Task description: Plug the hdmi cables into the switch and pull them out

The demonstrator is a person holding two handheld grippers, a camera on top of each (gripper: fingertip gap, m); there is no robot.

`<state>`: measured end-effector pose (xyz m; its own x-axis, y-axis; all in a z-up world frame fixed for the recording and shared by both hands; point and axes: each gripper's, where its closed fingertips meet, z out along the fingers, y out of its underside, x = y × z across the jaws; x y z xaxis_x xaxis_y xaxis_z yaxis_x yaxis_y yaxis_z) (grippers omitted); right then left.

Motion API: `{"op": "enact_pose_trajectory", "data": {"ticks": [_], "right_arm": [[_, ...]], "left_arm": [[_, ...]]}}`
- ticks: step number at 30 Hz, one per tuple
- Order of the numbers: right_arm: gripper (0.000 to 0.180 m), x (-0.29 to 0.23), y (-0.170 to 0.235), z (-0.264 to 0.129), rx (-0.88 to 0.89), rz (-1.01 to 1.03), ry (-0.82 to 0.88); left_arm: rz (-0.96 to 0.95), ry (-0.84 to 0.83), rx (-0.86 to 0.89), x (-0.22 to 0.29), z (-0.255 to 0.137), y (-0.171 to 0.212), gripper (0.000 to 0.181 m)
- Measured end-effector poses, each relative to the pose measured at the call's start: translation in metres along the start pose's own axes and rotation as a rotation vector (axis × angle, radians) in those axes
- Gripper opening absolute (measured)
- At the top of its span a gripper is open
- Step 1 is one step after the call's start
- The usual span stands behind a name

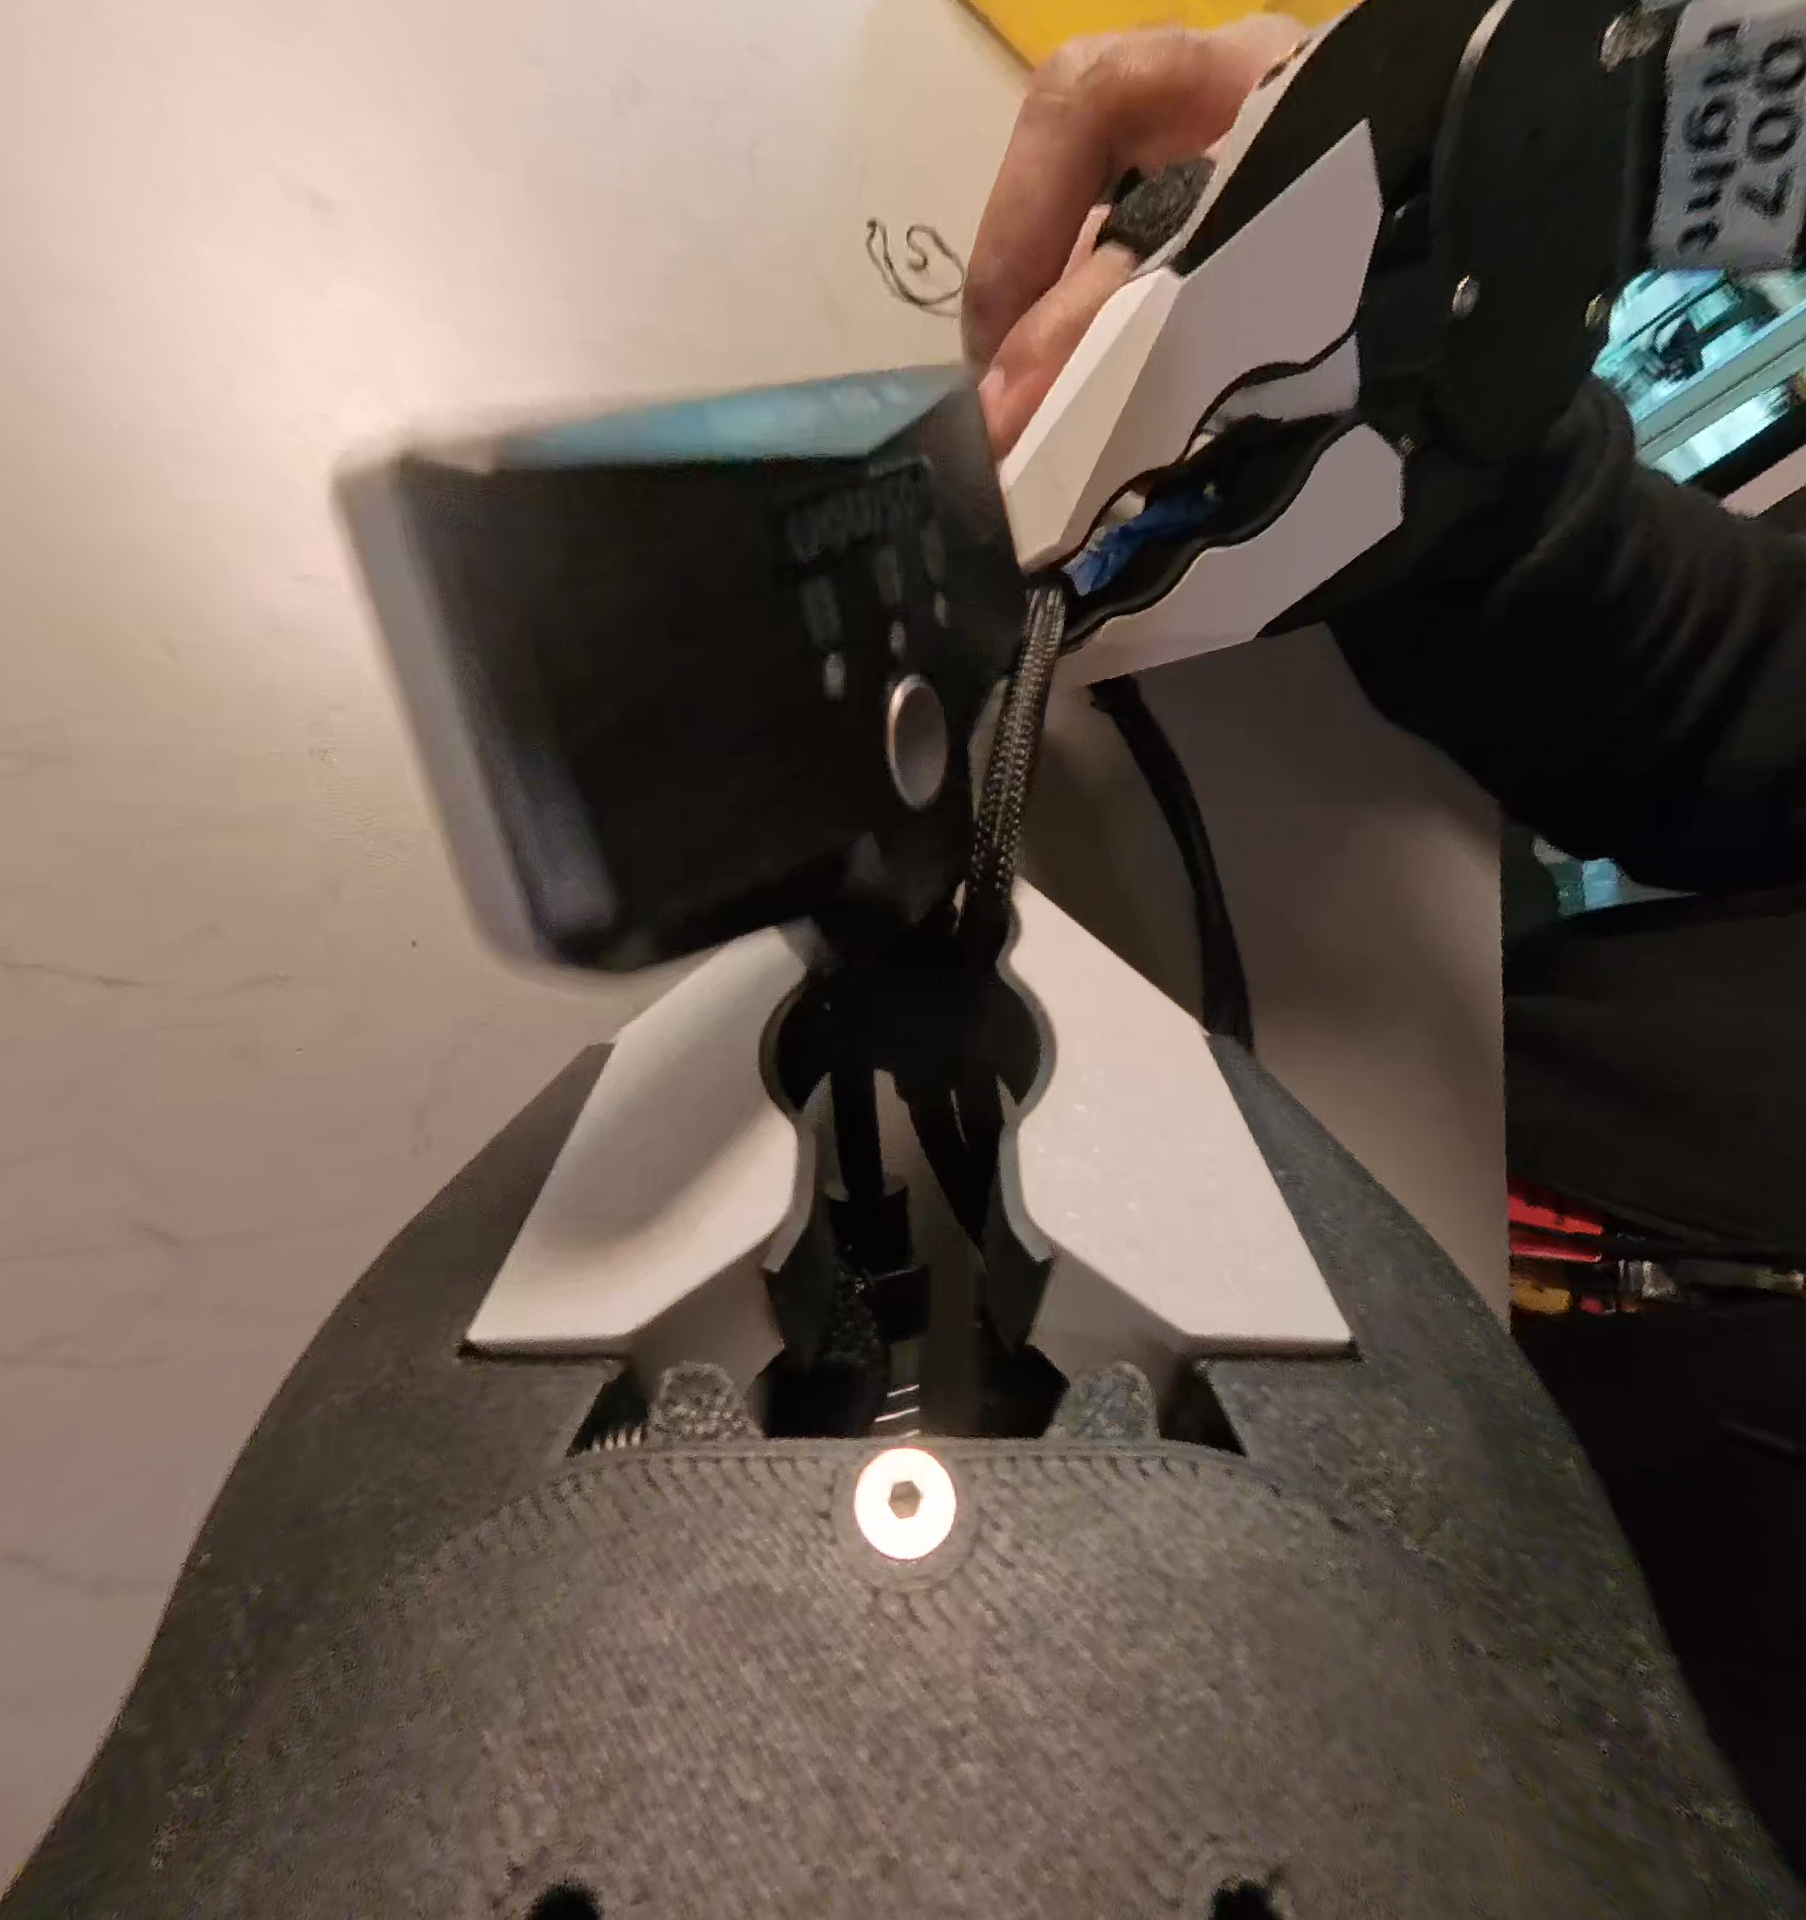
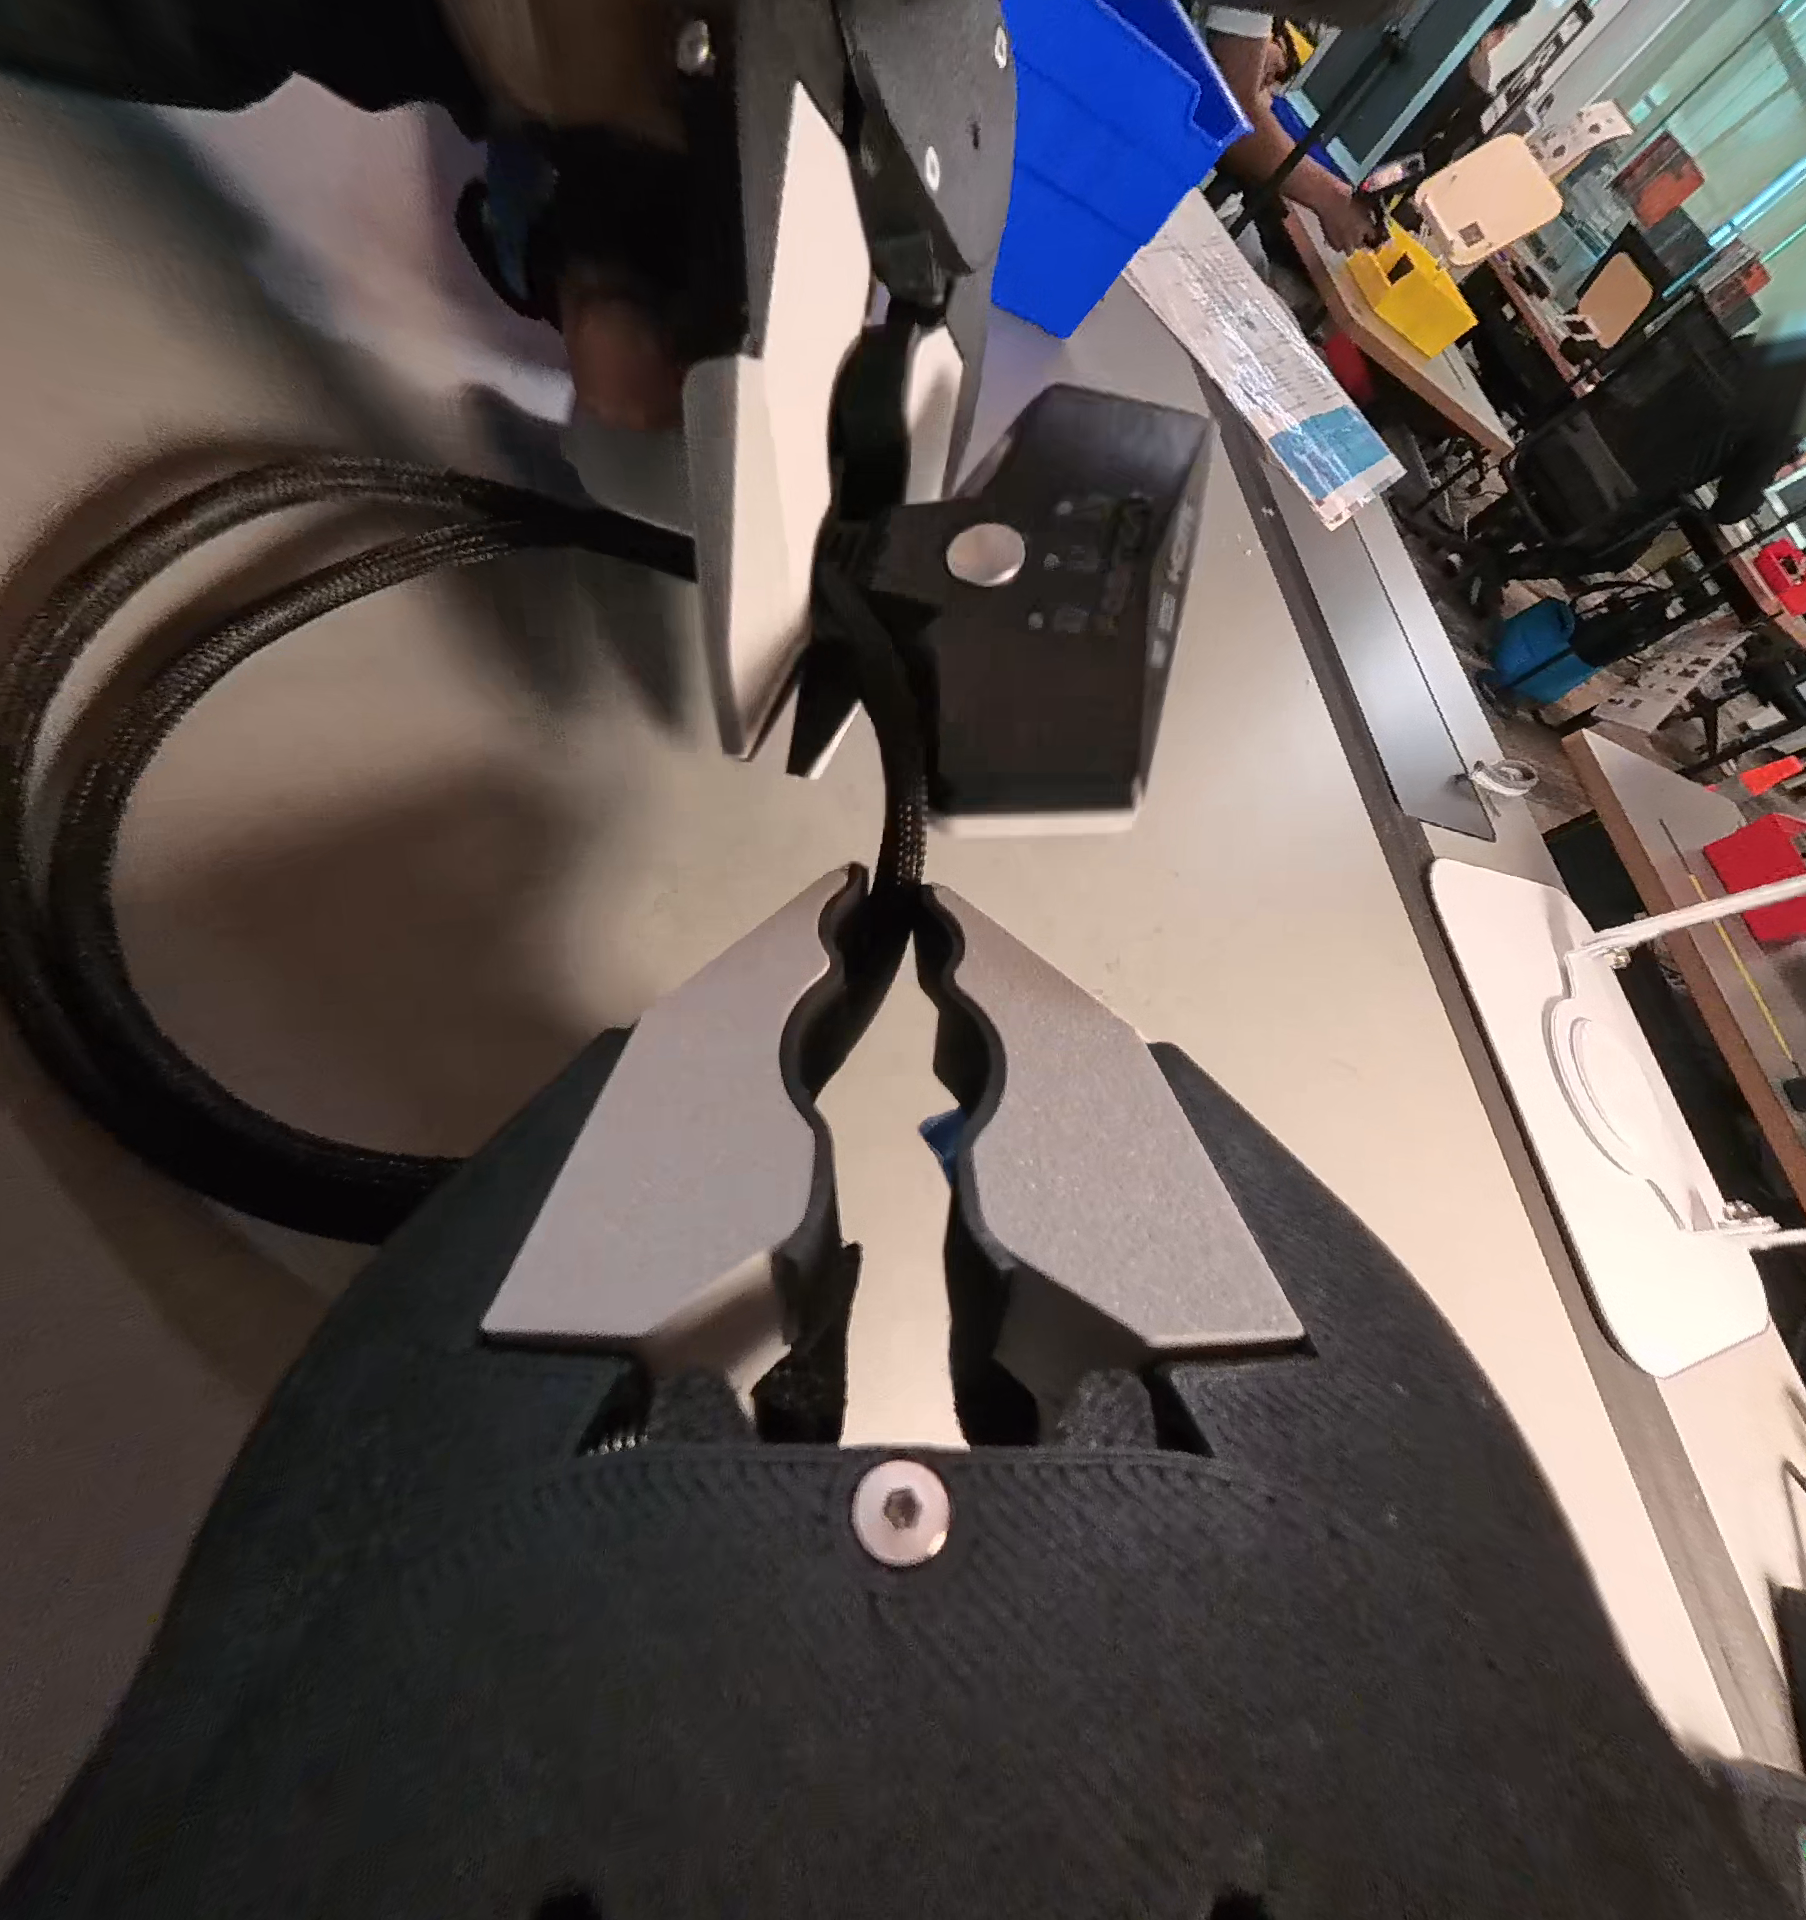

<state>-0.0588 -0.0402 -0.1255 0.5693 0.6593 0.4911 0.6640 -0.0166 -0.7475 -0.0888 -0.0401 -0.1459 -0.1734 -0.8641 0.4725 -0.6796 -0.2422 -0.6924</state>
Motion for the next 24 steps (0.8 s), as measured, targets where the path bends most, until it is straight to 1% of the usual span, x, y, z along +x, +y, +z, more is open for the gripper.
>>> {"op": "enact_pose_trajectory", "data": {"ticks": [1, 4, 7, 9, 11, 13, 15, 17, 19, 21, 23, 24], "right_arm": [[0.011, 0.002, 0.001, -0.001, -0.009, 0.007, 0.009], [0.023, 0.012, 0.003, -0.007, -0.059, 0.034, 0.047], [0.03, 0.03, 0.004, -0.022, -0.111, 0.05, 0.134], [0.032, 0.043, -0.002, -0.035, -0.115, 0.084, 0.191], [0.031, 0.056, -0.013, -0.048, -0.086, 0.132, 0.261], [0.031, 0.067, -0.025, -0.061, -0.031, 0.187, 0.325], [0.031, 0.068, -0.041, -0.068, 0.042, 0.243, 0.327], [0.03, 0.057, -0.057, -0.062, 0.13, 0.391, 0.237], [0.031, 0.043, -0.064, -0.044, 0.173, 0.591, 0.13], [0.048, 0.036, -0.064, -0.023, 0.187, 0.736, 0.09], [0.058, 0.035, -0.06, -0.008, 0.197, 0.845, 0.089], [0.066, 0.036, -0.06, -0.003, 0.212, 0.884, 0.09]], "left_arm": [[-0.023, 0.007, 0.015, 0.0, 0.0, -0.002, 0.023], [-0.055, 0.025, 0.037, 0.001, 0.003, -0.006, 0.023], [-0.097, 0.017, 0.083, -0.003, 0.003, -0.013, 0.023], [-0.109, 0.001, 0.135, -0.007, -0.002, -0.021, 0.023], [-0.12, -0.014, 0.207, -0.01, -0.01, -0.032, 0.023], [-0.123, -0.073, 0.268, -0.019, -0.02, -0.041, 0.023], [-0.129, -0.126, 0.322, -0.028, -0.029, -0.047, 0.023], [-0.12, -0.181, 0.397, -0.035, -0.039, -0.057, 0.023], [-0.084, -0.233, 0.468, -0.038, -0.047, -0.067, 0.023], [-0.051, -0.285, 0.544, -0.038, -0.054, -0.078, 0.022], [-0.01, -0.29, 0.598, -0.031, -0.056, -0.086, 0.023], [0.018, -0.286, 0.619, -0.025, -0.055, -0.09, 0.023]]}}
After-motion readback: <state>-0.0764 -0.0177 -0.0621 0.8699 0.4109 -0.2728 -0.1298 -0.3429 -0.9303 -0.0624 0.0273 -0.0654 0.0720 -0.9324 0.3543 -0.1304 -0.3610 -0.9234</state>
